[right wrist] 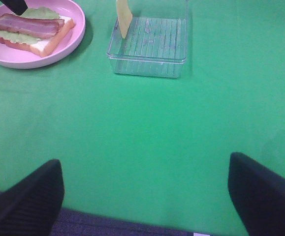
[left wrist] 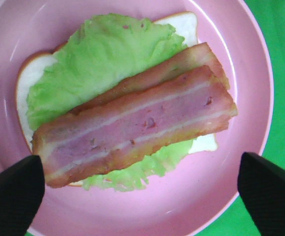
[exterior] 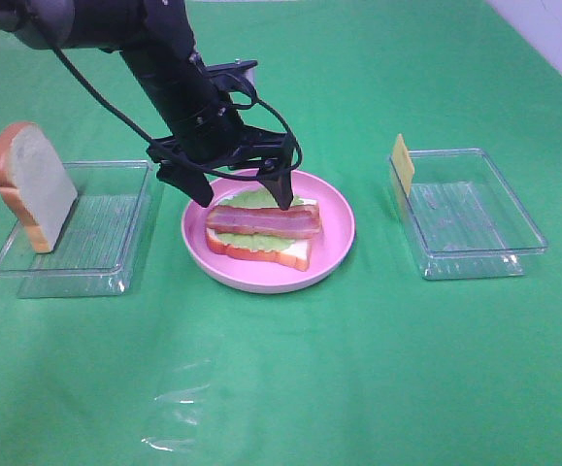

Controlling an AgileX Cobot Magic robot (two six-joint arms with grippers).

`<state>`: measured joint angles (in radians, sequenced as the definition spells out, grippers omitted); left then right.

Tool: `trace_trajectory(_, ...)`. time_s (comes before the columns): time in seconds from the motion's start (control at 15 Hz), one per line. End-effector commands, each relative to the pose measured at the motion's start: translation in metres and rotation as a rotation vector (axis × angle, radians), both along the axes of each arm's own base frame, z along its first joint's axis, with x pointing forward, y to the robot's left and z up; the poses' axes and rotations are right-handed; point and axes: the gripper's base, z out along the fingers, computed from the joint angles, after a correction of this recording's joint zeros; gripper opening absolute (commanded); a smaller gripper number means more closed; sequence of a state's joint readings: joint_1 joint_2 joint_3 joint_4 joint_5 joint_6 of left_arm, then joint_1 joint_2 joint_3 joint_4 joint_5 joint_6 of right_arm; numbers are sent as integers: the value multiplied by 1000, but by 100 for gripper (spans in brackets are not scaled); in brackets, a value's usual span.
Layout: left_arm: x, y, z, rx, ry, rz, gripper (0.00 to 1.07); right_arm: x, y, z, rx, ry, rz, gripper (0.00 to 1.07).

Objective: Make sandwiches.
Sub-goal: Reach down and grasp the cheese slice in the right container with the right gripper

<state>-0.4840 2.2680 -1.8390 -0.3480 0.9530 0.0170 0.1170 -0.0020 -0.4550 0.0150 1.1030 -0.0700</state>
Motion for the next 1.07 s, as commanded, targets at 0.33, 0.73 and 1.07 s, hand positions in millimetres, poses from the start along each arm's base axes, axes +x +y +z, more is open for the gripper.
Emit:
trace_trajectory(0.33, -9, 14, 50, 78, -79, -11, 101, -5, 0, 0, 1, -38, 8, 87)
trace_trajectory(0.73, -31, 86, 123, 276, -43, 49, 101, -5, 0, 0, 1, -38, 8, 87)
trace_trajectory(1.07, -74, 158, 179, 252, -121, 179, 101, -5, 0, 0, 1, -38, 8, 87)
